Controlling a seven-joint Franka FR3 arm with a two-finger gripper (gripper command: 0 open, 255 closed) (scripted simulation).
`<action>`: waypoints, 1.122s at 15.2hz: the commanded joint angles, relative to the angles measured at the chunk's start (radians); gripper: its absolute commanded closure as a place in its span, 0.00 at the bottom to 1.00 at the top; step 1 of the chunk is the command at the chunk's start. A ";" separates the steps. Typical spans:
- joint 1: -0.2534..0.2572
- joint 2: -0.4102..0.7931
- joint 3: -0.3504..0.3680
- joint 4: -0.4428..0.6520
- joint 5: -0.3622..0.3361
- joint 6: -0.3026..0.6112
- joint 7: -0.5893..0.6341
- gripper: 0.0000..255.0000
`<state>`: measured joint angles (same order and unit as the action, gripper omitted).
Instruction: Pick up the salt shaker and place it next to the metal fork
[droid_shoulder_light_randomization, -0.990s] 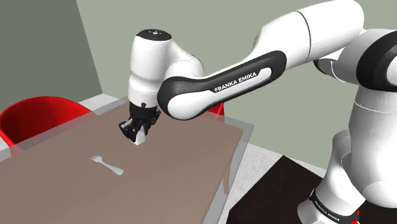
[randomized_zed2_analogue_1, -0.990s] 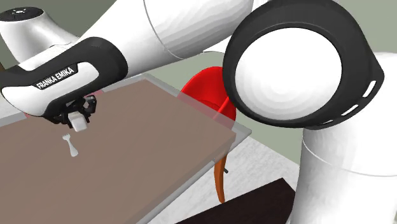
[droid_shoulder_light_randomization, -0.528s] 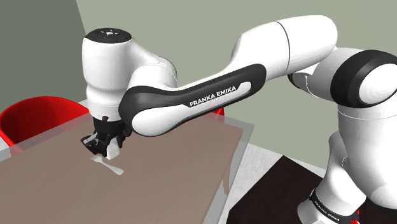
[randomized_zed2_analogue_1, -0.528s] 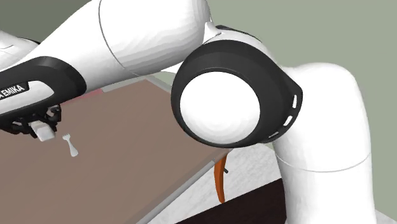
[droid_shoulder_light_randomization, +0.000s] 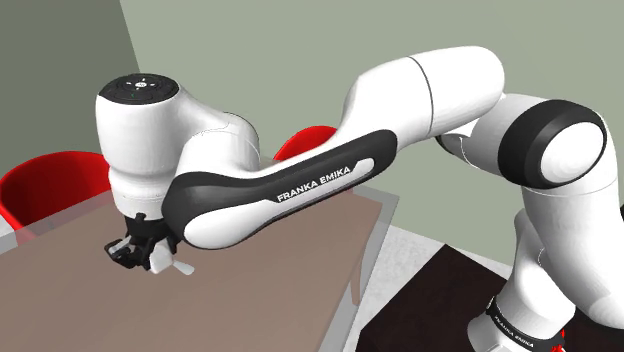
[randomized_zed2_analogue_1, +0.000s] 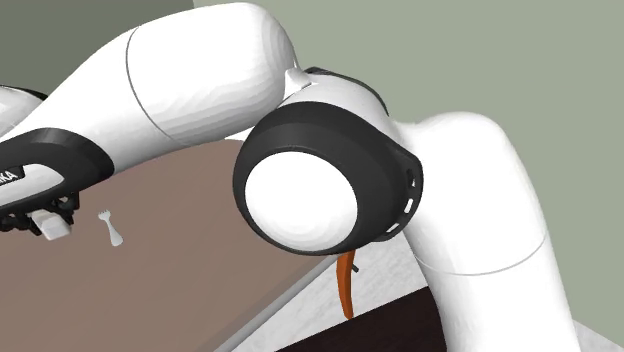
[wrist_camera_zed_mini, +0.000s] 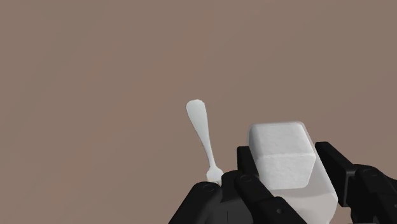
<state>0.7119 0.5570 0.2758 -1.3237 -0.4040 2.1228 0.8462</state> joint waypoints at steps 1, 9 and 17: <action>-0.002 0.004 -0.003 -0.020 -0.005 0.024 0.006 1.00; -0.002 0.031 -0.014 -0.084 -0.027 0.111 0.037 1.00; 0.002 0.069 -0.030 -0.129 -0.053 0.191 0.068 1.00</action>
<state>0.7146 0.6242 0.2480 -1.4435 -0.4537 2.3030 0.9106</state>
